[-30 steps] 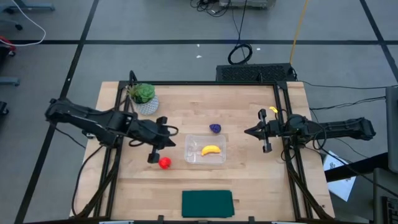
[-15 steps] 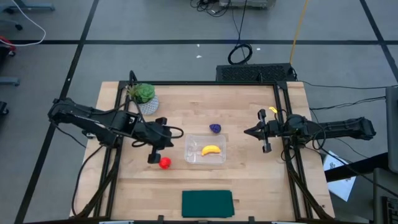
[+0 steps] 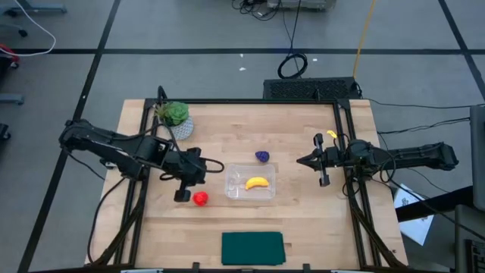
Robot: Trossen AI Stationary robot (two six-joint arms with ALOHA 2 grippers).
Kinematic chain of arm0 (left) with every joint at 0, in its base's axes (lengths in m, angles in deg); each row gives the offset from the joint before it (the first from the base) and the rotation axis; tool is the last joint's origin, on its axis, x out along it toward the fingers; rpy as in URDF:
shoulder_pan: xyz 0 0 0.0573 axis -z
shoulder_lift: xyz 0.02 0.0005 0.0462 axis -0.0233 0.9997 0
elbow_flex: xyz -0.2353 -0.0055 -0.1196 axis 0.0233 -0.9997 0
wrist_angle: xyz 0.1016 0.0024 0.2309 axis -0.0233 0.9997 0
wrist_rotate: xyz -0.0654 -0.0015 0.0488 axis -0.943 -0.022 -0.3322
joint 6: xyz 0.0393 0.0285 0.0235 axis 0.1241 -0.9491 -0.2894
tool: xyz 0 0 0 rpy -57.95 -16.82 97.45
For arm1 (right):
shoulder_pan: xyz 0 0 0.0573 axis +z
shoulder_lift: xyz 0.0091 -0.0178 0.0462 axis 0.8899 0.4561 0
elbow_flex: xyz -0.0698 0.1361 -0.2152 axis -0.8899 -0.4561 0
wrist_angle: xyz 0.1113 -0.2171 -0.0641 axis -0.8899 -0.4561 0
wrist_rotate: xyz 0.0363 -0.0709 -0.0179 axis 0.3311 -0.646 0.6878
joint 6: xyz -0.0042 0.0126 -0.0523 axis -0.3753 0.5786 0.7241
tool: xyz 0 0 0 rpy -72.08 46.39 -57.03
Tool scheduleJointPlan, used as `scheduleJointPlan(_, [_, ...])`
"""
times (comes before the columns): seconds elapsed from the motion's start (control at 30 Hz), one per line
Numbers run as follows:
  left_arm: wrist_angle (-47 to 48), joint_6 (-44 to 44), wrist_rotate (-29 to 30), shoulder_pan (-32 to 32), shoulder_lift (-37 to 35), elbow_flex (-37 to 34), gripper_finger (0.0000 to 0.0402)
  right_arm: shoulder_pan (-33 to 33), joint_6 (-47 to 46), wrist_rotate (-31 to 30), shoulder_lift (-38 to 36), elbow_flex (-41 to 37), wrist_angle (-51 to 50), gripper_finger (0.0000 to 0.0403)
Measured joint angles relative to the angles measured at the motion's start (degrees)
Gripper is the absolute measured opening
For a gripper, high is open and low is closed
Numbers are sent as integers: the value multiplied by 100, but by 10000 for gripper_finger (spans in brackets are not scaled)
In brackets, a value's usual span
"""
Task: Pick and placing Produce into tupperware
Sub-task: Put the apple into the transparent bin
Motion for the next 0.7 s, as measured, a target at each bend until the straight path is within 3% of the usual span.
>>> scheduleJointPlan(0.7, [518, -295, -321, 174, 927, -4, 6, -3, 2, -23, 157, 2, 85, 0])
